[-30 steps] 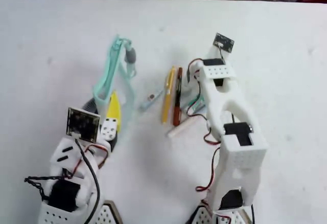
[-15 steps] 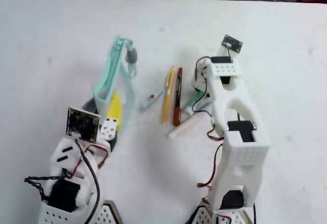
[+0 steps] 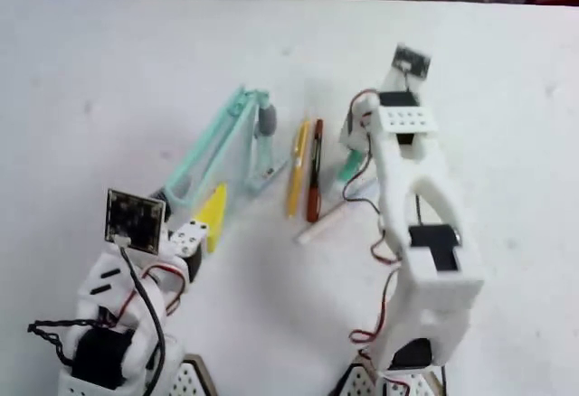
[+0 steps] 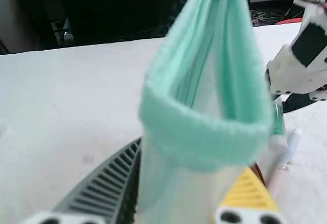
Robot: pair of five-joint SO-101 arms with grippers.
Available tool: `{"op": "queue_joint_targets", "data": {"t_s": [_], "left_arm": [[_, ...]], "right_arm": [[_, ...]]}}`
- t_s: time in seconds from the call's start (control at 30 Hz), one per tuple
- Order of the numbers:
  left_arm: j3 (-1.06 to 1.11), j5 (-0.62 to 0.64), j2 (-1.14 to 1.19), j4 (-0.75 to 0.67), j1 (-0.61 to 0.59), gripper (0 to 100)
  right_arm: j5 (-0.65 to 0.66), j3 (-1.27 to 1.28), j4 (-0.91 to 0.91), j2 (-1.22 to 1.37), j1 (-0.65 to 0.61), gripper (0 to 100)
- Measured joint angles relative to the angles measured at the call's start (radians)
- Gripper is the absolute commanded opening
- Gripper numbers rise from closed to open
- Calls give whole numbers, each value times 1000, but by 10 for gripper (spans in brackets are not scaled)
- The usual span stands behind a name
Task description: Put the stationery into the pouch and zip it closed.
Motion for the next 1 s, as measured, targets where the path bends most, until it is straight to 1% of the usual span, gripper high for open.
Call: {"op": "queue_joint_targets", "data": {"t_s": [0.13,0.27,0.4,0.53,0.67,0.77,0.9,1.0], "left_arm": [[0,0,0,0,0,192],[-2,0,0,3,0,192],[-2,0,0,3,0,192],[-2,0,0,3,0,192],[-2,0,0,3,0,192],[-2,3,0,3,0,192],[-2,3,0,3,0,192],[-2,3,0,3,0,192]], "right_arm": [[138,0,14,-230,11,17],[299,0,14,-493,-40,17],[420,0,14,-736,-149,17],[519,0,14,-916,-339,17],[552,0,-37,-1008,-539,17],[552,0,-94,-1017,-651,17],[552,0,-160,-974,-732,17],[491,0,-201,-921,-747,17]]}}
